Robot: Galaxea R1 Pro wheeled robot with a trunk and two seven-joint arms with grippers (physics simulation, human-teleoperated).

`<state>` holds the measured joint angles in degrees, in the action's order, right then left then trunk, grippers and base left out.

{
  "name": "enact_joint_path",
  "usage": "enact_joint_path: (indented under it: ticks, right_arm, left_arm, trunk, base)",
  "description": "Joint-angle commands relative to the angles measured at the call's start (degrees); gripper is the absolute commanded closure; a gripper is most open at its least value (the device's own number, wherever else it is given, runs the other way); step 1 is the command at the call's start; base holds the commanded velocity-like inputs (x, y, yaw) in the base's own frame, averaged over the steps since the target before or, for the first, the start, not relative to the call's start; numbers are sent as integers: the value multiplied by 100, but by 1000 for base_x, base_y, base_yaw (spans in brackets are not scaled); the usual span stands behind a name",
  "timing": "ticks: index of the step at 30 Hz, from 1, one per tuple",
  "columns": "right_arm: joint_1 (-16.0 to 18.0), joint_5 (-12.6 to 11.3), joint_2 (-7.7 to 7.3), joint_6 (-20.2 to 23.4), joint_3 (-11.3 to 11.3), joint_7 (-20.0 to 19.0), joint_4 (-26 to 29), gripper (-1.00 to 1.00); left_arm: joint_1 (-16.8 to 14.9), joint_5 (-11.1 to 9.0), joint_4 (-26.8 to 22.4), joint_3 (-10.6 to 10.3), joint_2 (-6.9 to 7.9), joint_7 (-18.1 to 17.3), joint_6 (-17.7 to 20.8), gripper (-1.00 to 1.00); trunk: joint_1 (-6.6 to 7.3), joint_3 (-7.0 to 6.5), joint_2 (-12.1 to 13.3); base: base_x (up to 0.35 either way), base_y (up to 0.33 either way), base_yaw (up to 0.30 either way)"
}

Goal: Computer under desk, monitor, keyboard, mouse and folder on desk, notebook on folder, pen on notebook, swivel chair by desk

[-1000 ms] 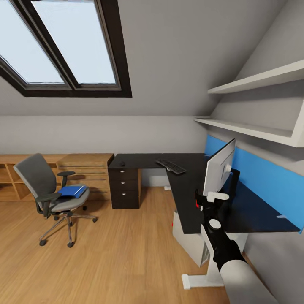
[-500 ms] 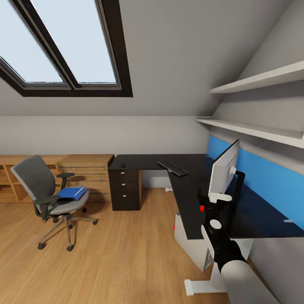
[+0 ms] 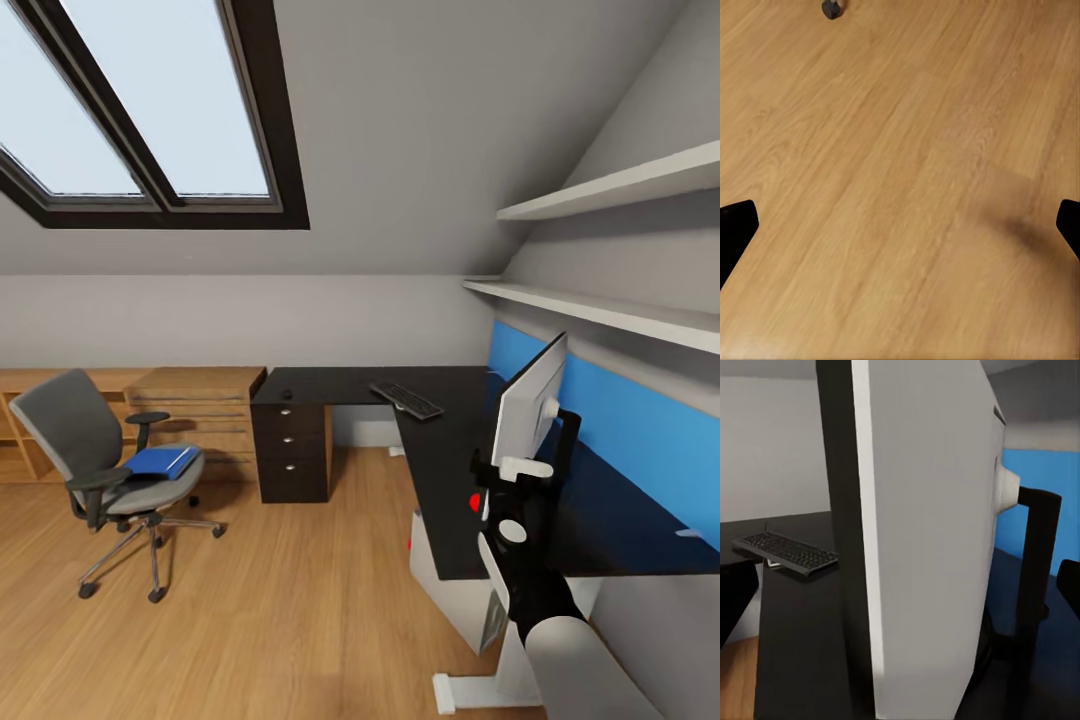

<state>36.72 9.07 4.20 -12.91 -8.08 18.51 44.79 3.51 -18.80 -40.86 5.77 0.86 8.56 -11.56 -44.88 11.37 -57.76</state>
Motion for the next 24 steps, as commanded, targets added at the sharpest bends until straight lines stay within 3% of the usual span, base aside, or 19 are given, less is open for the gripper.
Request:
enact_joint_path:
  ticks: [1,12,24]
  right_arm:
    - [5,60,2,-6,-22,15,-5,-100]
    - [3,60,-38,-1,-18,107,-5,-100]
    - [5,60,-42,5,-19,127,-5,-100]
  left_arm:
    - [2,-51,-8,-14,3,15,-12,-100]
    - [1,-45,-8,-14,2,14,-13,-100]
    - [2,-44,-9,-14,2,17,-13,-100]
  trunk:
    - [-1,6,-5]
    - [-1,6,-5]
    - [-1,6,-5]
  base:
    - [23,-16,0]
    - [149,-5,0]
    - [24,-47,0]
